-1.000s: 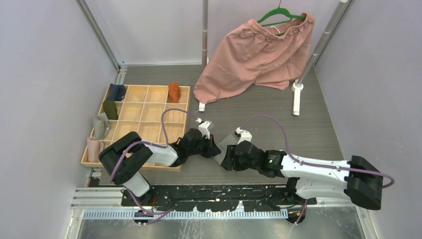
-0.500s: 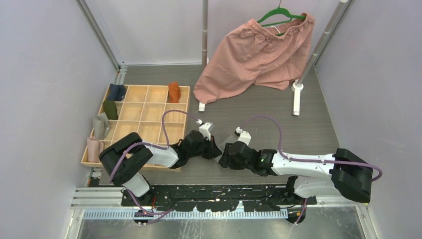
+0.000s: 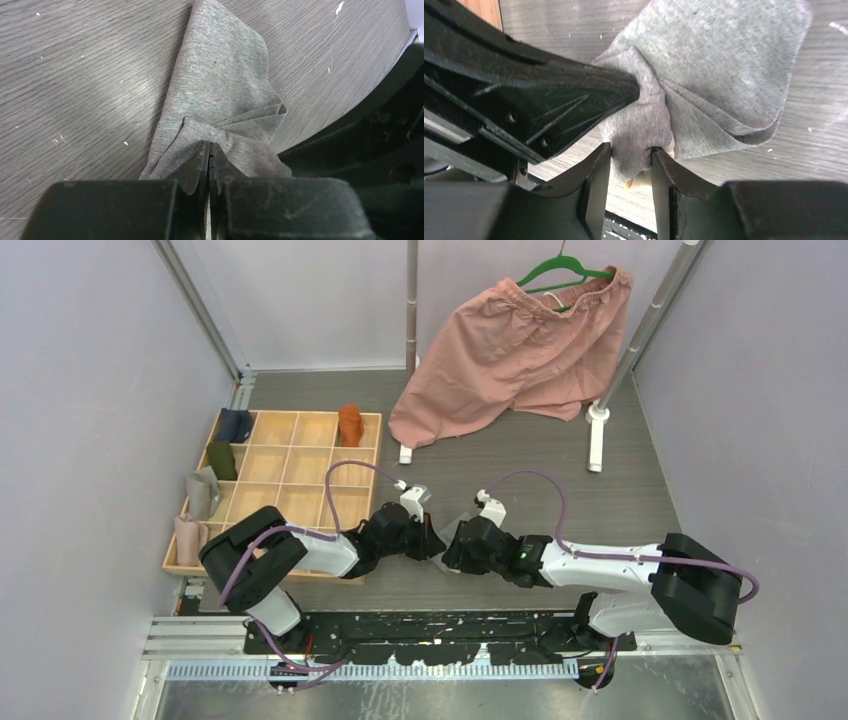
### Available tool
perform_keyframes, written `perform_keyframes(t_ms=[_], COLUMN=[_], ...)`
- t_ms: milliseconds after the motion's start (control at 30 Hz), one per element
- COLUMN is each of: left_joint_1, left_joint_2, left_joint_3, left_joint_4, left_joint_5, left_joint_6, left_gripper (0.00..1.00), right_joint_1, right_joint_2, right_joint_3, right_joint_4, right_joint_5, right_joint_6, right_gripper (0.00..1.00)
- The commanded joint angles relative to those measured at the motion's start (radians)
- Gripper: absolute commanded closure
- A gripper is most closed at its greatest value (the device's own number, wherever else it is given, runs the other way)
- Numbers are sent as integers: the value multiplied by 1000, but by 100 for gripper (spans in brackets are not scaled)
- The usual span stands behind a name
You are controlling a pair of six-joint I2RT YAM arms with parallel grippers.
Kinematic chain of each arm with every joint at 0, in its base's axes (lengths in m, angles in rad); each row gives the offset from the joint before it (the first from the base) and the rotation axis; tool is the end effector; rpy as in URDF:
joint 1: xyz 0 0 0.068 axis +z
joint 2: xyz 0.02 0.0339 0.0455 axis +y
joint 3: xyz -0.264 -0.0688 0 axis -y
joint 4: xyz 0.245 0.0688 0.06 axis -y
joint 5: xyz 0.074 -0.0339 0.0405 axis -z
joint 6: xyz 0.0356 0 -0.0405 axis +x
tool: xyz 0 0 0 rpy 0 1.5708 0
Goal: Roll the underwear
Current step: Roll the underwear to the center of the board.
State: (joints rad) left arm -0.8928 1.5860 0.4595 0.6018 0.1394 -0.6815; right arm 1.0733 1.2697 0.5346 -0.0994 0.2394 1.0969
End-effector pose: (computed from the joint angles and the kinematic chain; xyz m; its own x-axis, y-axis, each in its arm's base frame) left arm 0.1706 -0.2197 0.1273 -0.7774 -0.0293 -0.6283 0.4596 0.6554 -0.5993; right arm 0.1203 0.2039 0.1654 -0.8534 0.2399 -0.4628 -0.0403 0.8548 0.5174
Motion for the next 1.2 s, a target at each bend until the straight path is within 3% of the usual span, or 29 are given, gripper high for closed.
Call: perform_keyframes(t_ms=[0, 233, 400, 600, 800, 1167], left_joint_1=[-15, -29, -42, -67, -69, -73], left_joint_2=[-4, -28, -44, -58, -53, -52], left_joint_3=[-33, -63, -73, -51, -42, -35], left_joint_4=[-39, -39, -41, -99, -102, -99], left_joint_5=[0, -1, -11, -54, -61, -57], left_joint_6=[-4, -27, -57, -70, -74, -69], left_gripper=[99, 99, 99, 99, 99, 99], right_joint_1=[-42, -139, -149, -102, 47, 59], right_joint_2=[-14, -50, -104, -198, -175, -94], right_joint_3=[8, 9, 31, 49, 110, 78], right_joint_4=[56, 30, -103, -263, -340, -272], right_joint_5=[73, -24, -80, -135, -24, -27], right_joint_6=[-59, -188, -211, -127, -14, 84], right_gripper=[60, 50, 47, 47, 44, 43])
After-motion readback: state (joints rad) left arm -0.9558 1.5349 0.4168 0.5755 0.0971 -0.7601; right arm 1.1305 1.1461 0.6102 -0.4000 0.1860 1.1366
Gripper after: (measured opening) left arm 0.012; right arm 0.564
